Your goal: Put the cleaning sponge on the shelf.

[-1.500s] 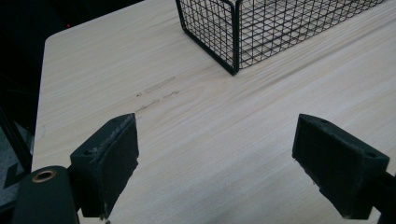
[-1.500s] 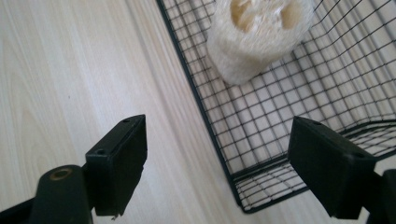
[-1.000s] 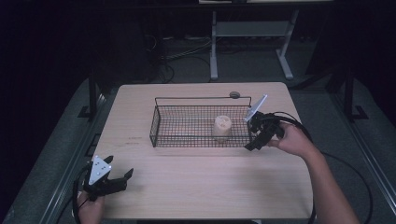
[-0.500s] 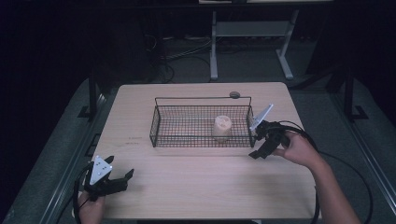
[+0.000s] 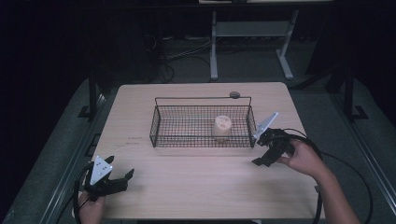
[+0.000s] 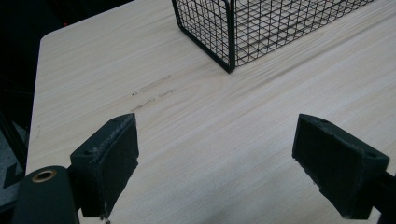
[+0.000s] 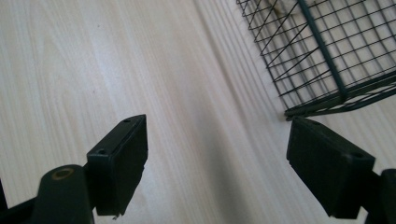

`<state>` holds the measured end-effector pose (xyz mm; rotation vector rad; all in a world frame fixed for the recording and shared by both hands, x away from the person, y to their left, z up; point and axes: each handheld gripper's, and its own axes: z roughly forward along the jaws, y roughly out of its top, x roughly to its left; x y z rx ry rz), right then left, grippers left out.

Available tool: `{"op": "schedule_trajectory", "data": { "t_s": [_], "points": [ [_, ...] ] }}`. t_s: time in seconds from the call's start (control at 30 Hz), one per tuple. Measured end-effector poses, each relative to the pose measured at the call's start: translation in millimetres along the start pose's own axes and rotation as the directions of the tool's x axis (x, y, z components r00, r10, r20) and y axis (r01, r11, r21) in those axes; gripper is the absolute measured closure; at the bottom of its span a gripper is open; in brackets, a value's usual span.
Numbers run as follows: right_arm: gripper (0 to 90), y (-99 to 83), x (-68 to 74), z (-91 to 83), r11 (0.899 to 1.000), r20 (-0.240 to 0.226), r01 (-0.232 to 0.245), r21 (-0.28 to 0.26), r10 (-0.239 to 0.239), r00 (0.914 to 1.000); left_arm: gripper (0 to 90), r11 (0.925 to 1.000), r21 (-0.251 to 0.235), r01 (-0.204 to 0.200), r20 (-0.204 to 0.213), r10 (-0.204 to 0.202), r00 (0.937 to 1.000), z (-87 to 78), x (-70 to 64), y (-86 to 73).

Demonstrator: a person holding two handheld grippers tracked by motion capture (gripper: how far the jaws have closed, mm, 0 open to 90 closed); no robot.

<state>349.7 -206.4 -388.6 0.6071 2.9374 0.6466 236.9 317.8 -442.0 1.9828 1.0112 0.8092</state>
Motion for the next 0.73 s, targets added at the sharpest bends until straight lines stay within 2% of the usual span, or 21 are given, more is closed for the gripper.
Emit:
{"op": "schedule_trajectory", "data": {
  "t_s": [0.5,0.73],
  "points": [
    [19.8,-29.1,21.5,8.3,1.0,0.022,-0.009,-0.014,0.009,0.9997,13.7,1.0,0.006,-0.008,0.004,0.008,1.0,0.9,-1.4,0.4],
    [19.8,-41.6,33.8,12.7,0.999,0.032,-0.021,-0.048,0.023,0.9992,13.7,1.0,0.004,-0.007,0.006,0.006,1.0,1.8,-1.1,0.4]
  ]
}}
